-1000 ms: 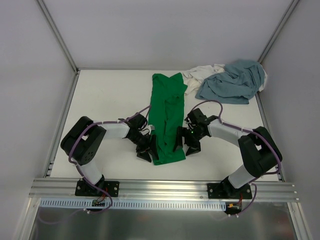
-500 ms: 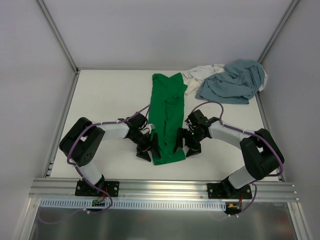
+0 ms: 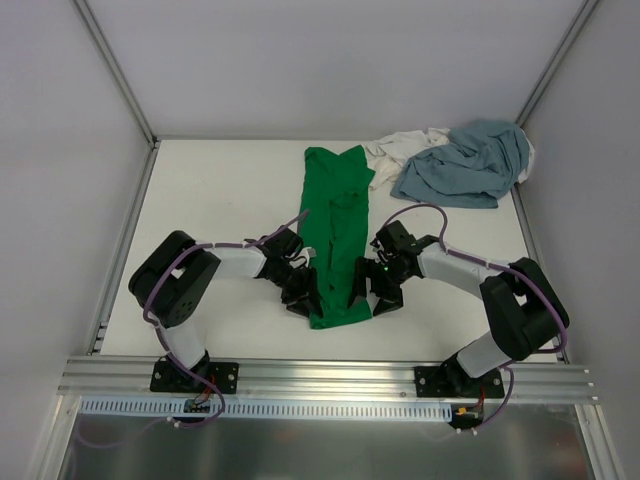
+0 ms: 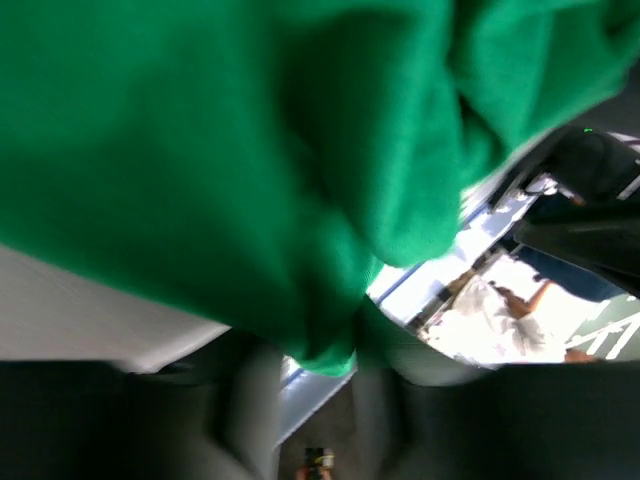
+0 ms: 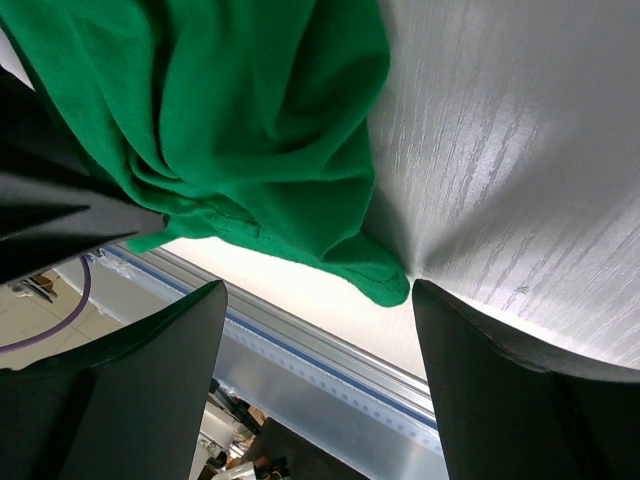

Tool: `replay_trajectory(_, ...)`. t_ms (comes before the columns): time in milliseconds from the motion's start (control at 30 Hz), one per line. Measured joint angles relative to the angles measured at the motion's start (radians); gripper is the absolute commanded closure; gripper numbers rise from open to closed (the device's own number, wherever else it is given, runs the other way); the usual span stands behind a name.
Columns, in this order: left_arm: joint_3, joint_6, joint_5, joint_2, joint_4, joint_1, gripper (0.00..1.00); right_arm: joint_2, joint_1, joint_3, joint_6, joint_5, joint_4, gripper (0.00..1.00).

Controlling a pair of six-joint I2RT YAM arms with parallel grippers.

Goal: Fold and stack the t-shirts
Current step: Grab the bottom of the folded rectangular tshirt with both arms

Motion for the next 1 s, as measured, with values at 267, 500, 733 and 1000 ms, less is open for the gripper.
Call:
replay_trajectory(267, 0.006, -0.002, -0.017, 0.026, 0.008, -0.006, 1.0, 0.0, 0.0, 0.0, -0.002, 0.0, -0.001, 0.2)
replay_trajectory(500, 0.018, 0.012, -0.022, 0.027, -0.012, -0.006, 1.0, 0.001, 0.0, 0.0, -0.007, -0.001, 0.0, 0.35)
replay_trajectory(733, 0.021, 0.016, -0.03, 0.027, -0.026, -0.006, 1.0, 0.027, 0.0, 0.0, -0.008, -0.007, 0.021, 0.83)
replay_trajectory(1000, 0.023, 0.022, -0.031, 0.027, -0.034, -0.006, 1.0, 0.037, 0.0, 0.0, -0.007, -0.013, 0.025, 0.94)
